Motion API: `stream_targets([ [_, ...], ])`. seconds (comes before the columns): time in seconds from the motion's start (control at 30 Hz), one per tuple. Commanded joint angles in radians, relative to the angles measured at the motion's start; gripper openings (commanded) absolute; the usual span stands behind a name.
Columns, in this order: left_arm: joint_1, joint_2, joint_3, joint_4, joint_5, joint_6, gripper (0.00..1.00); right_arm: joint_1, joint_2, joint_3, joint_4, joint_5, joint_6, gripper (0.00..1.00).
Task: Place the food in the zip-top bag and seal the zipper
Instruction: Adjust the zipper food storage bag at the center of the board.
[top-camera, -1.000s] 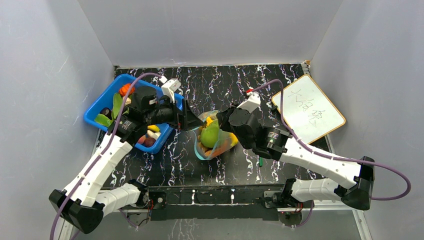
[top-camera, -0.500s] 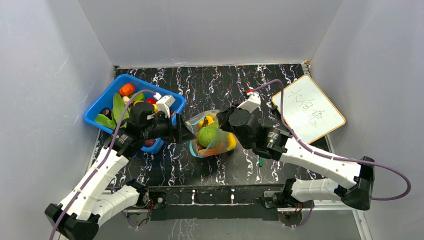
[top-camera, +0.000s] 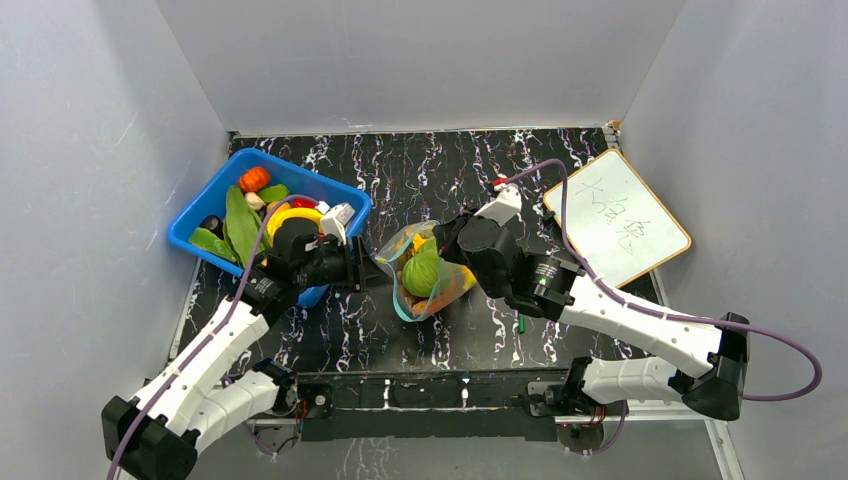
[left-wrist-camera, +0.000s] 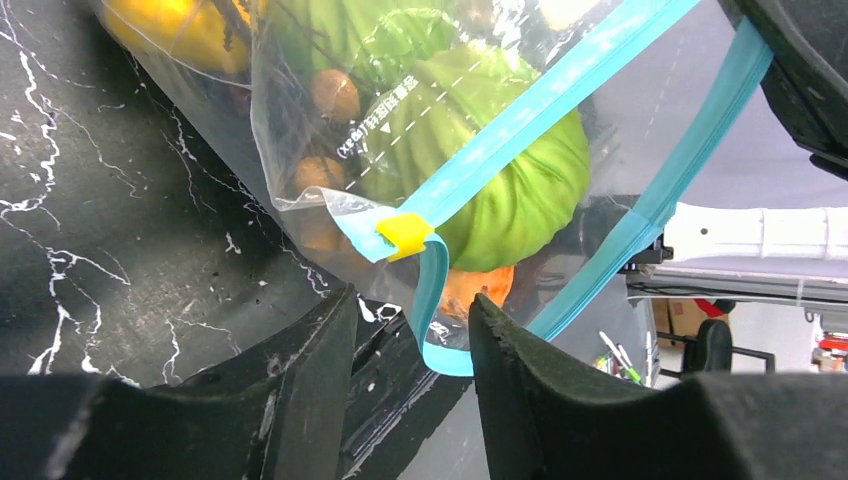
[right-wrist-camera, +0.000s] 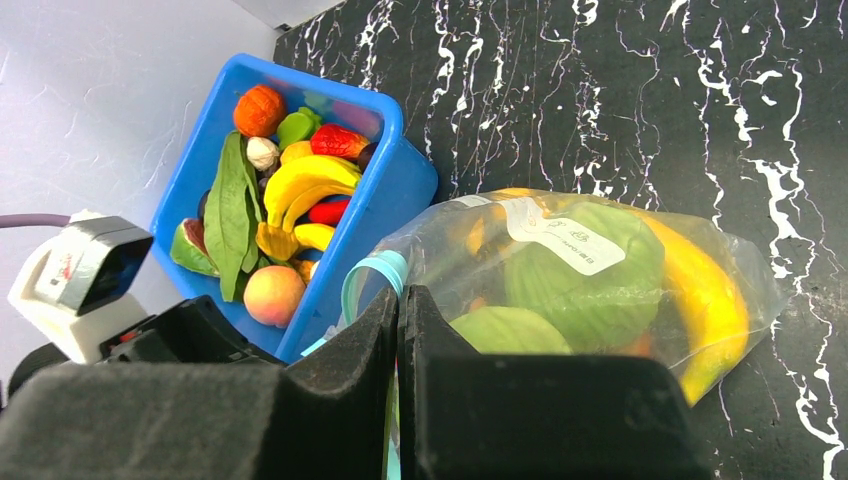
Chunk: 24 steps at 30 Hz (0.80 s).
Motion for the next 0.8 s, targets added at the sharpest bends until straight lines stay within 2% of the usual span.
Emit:
stream_targets([
  [0.0, -0.007, -0.008, -0.039, 0.136, 0.036, -0.070, 0.46, 0.001, -0.038, 0.003, 0.106, 0.018, 0.025, 0.00],
  [0.1, -0.009, 0.000, -0.051, 0.140, 0.026, -0.067, 0.51, 0.001, -0.037, 0.000, 0.111, 0.011, 0.027, 0.00],
  [0.2, -0.009, 0.022, -0.059, 0.148, 0.030, -0.068, 0.48, 0.001, -0.036, -0.001, 0.112, 0.007, 0.029, 0.00],
  [0.3, -0.011, 0.033, -0.052, 0.156, 0.038, -0.066, 0.32, 0.000, -0.042, -0.005, 0.108, 0.004, 0.029, 0.00],
  [0.4, -0.011, 0.029, -0.003, 0.135, 0.031, -0.048, 0.00, 0.000, -0.060, -0.026, 0.095, 0.006, 0.025, 0.00],
  [0.53, -0.011, 0.026, 0.115, 0.103, 0.023, -0.040, 0.00, 0.001, -0.110, -0.086, 0.090, -0.005, 0.013, 0.00],
  [0.63, -0.010, 0.021, 0.198, 0.193, 0.080, -0.089, 0.00, 0.000, -0.137, -0.116, 0.098, -0.027, -0.007, 0.00],
  [0.7, -0.011, 0.021, 0.207, 0.228, 0.072, -0.105, 0.00, 0.001, -0.147, -0.113, 0.080, -0.019, -0.011, 0.00],
  [0.77, -0.011, 0.041, 0.223, 0.197, 0.047, -0.086, 0.00, 0.001, -0.158, -0.105, 0.077, -0.012, -0.019, 0.00],
])
